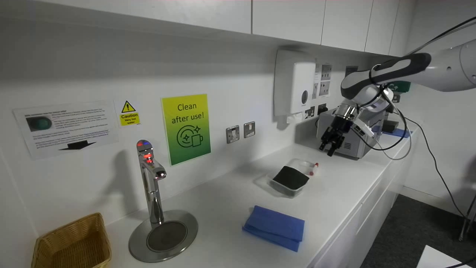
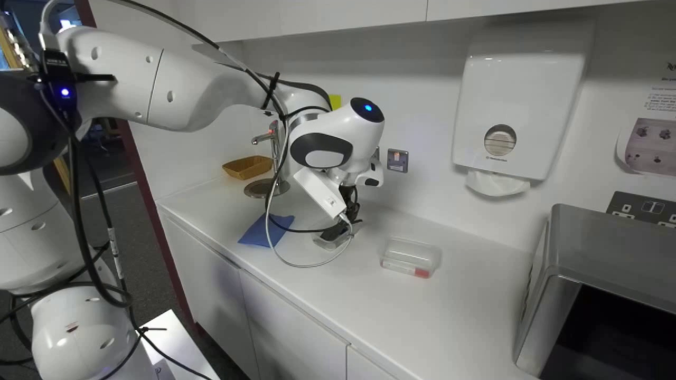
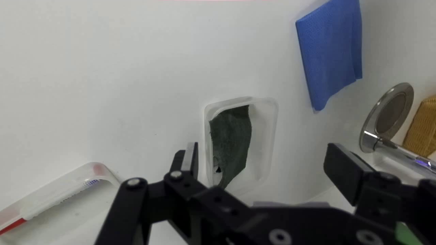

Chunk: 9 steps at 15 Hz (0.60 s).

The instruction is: Move the black and blue towels to the counter

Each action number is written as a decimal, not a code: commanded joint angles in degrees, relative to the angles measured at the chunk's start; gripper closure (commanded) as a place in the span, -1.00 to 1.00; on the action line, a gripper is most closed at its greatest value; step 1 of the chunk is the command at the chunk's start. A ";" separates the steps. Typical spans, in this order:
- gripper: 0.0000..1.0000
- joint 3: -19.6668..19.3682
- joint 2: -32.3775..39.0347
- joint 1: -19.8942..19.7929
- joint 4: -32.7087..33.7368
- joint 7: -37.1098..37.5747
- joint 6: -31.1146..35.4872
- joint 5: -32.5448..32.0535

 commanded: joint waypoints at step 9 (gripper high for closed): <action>-1.00 4.63 16.57 -7.48 14.68 -0.35 -4.15 13.44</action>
